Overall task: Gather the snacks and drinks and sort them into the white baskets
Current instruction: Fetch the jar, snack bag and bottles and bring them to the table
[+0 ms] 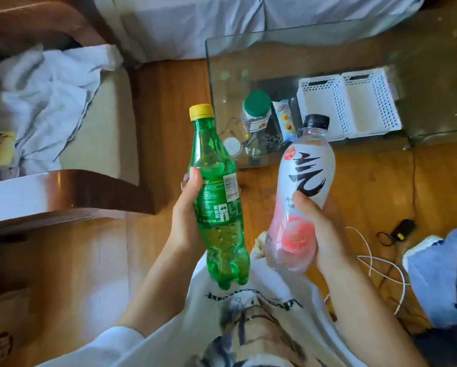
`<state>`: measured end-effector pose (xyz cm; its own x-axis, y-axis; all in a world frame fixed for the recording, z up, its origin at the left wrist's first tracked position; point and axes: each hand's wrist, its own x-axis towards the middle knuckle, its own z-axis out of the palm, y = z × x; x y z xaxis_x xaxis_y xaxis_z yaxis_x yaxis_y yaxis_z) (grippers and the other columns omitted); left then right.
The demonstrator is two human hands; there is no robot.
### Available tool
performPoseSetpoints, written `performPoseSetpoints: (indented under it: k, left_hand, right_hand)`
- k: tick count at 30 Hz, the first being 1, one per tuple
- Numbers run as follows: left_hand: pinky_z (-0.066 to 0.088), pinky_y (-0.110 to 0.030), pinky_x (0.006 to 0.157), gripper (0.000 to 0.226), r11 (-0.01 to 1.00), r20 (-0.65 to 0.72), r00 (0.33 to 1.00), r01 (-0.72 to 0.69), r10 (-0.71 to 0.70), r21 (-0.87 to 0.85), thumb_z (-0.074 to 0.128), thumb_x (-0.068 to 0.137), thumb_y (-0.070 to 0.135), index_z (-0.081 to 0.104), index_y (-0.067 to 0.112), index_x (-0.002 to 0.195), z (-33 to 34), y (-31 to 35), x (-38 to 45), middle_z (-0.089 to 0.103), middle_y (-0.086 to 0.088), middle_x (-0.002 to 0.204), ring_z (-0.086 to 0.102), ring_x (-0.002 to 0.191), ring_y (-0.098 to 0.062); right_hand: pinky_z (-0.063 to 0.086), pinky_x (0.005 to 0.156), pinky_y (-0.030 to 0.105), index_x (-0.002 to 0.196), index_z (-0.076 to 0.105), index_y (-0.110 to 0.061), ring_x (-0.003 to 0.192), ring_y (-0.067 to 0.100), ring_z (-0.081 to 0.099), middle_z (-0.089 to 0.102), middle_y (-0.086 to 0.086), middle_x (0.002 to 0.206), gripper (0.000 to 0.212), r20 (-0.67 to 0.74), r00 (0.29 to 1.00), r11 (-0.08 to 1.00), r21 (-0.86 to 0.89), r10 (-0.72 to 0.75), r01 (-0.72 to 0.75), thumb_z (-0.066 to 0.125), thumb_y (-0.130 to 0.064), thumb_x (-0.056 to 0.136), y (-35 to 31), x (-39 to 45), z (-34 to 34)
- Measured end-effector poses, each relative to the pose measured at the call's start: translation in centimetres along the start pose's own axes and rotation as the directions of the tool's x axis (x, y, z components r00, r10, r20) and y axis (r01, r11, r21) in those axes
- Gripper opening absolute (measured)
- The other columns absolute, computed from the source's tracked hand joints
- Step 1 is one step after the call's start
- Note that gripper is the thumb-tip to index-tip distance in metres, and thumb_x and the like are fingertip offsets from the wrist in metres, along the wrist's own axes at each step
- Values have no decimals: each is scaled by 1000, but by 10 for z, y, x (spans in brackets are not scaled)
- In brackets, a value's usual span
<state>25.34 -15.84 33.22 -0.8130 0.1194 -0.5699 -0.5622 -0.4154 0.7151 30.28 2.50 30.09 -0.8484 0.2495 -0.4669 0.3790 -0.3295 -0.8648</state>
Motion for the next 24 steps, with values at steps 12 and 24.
performPoseSetpoints:
  k: [12,24]
  left_hand:
    - [52,-38,69,64,998,-57,998,-9,6,-58,70,61,60,68,9,100,79,19,111,63,-16,87,62,72,-29]
    - [54,-30,58,65,980,-99,986,-116,133,159,68,63,48,59,7,113,122,66,274,70,-2,83,68,69,-18]
  right_hand:
    - [55,66,26,104,61,-23,78,11,70,74,-8,85,89,126,986,994,-39,108,-104,83,-64,28,-71,149,-22]
    - [56,72,24,111,62,-38,97,9,68,72,-11,102,66,66,992,994,-30,108,-106,81,-55,50,-123,319,-29]
